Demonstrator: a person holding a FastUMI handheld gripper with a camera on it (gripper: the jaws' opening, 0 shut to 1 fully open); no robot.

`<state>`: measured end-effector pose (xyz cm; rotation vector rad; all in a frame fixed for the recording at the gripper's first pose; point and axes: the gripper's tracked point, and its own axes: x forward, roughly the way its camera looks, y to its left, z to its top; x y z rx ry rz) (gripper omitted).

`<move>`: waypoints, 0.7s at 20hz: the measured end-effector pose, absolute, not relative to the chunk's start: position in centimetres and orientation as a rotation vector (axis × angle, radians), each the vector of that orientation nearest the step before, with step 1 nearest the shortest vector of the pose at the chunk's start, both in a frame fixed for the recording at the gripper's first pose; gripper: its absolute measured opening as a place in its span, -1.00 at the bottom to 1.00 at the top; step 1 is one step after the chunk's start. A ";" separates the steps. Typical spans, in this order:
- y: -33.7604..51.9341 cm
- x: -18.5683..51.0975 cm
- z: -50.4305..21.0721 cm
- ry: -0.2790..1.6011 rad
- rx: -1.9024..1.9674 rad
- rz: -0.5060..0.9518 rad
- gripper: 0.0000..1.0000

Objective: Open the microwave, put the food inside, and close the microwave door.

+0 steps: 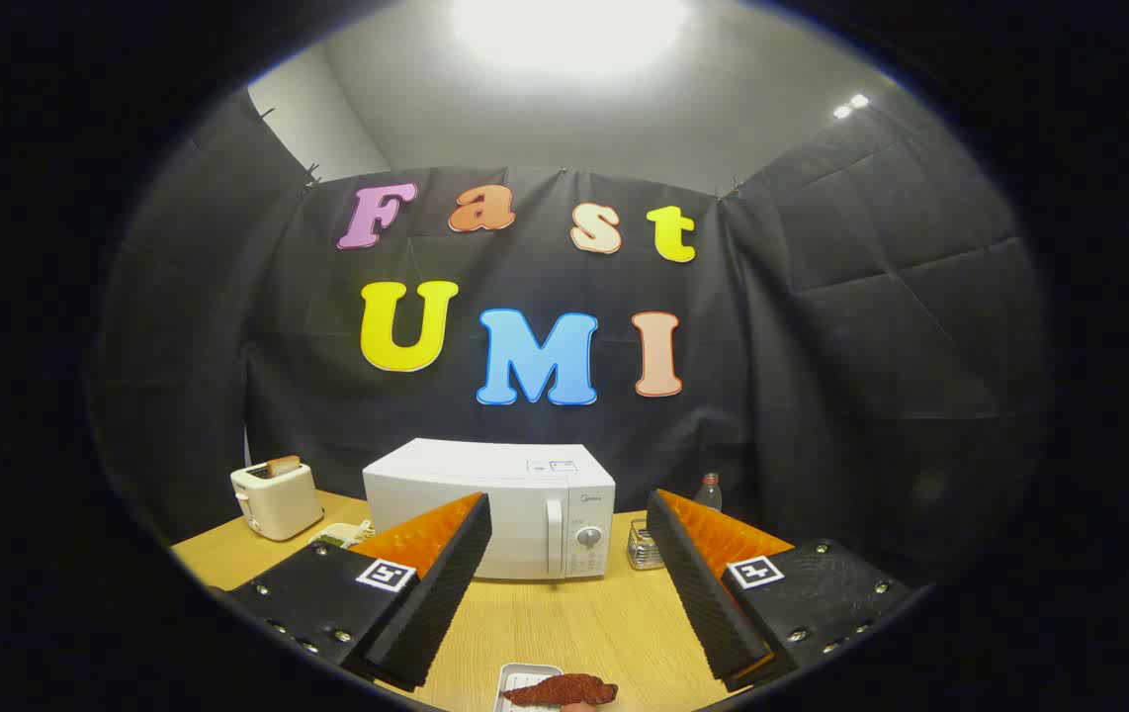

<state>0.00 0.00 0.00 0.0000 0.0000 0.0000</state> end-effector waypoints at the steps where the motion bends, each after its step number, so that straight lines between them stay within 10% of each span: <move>1: 0.1 0.0 0.0 0.002 -0.004 0.002 0.98; 14: 0.9 0.6 0.3 -0.003 0.003 0.025 0.98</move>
